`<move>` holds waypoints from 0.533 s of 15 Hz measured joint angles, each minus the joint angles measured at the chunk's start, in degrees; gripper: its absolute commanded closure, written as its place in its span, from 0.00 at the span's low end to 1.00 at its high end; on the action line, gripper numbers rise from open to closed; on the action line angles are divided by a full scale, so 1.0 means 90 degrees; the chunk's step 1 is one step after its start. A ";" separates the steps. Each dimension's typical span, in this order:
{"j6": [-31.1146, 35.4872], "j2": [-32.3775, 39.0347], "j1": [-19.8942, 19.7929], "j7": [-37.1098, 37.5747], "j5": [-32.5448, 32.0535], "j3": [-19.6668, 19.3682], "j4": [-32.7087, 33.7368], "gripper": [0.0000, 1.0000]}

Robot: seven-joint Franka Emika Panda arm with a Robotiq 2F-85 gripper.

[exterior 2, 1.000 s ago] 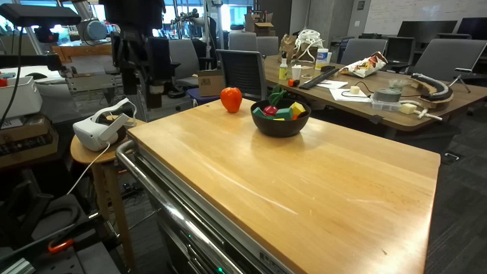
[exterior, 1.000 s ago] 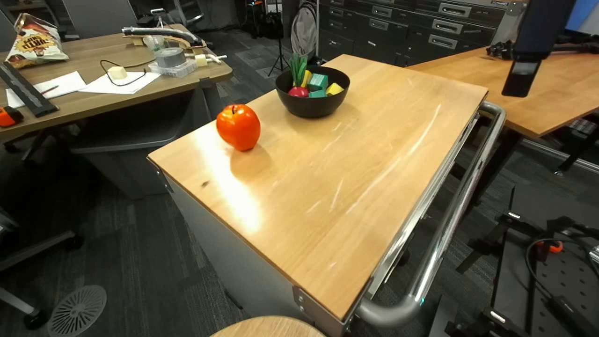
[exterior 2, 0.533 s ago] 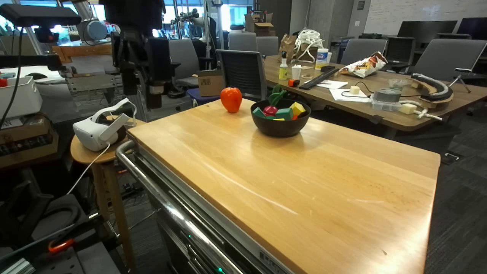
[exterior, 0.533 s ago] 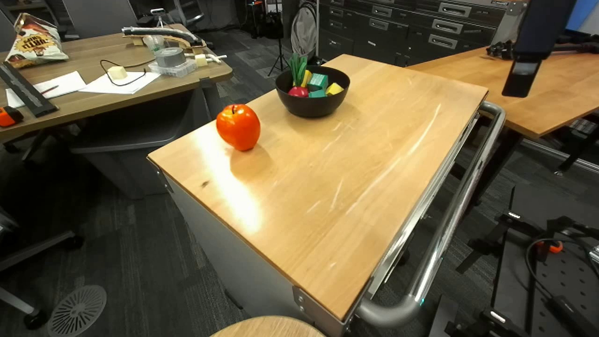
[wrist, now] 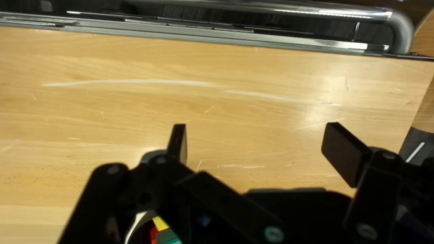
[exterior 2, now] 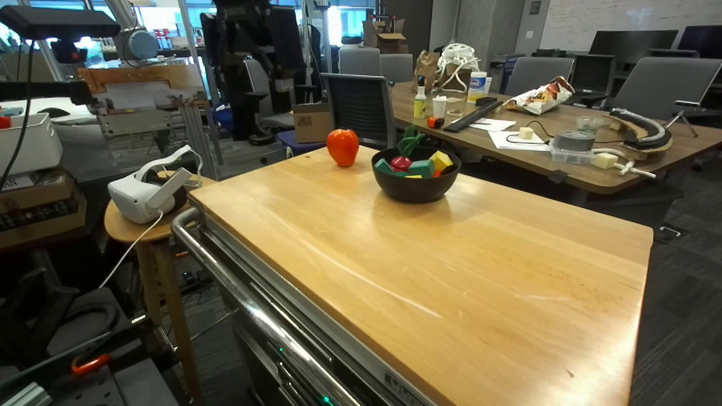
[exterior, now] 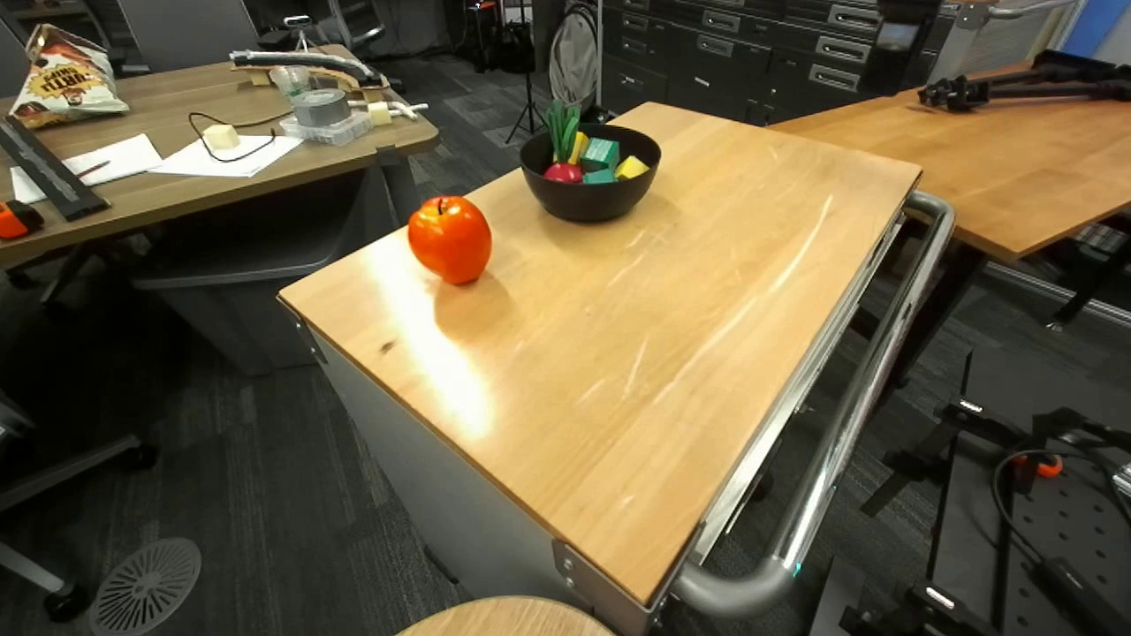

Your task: Take most of the objects from the bowl one at a time and put them on the table, then move the apple to the right, then take the block from the bowl and put it on the table

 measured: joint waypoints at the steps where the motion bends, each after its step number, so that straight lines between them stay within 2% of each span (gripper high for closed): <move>1: -0.0021 0.0127 0.0020 -0.0048 0.0003 -0.0022 0.0111 0.00; 5: -0.0032 0.0296 0.0028 -0.0100 0.0006 -0.0029 0.0180 0.00; 8: 0.0237 0.0299 0.0001 0.0193 -0.0132 0.0034 0.0157 0.00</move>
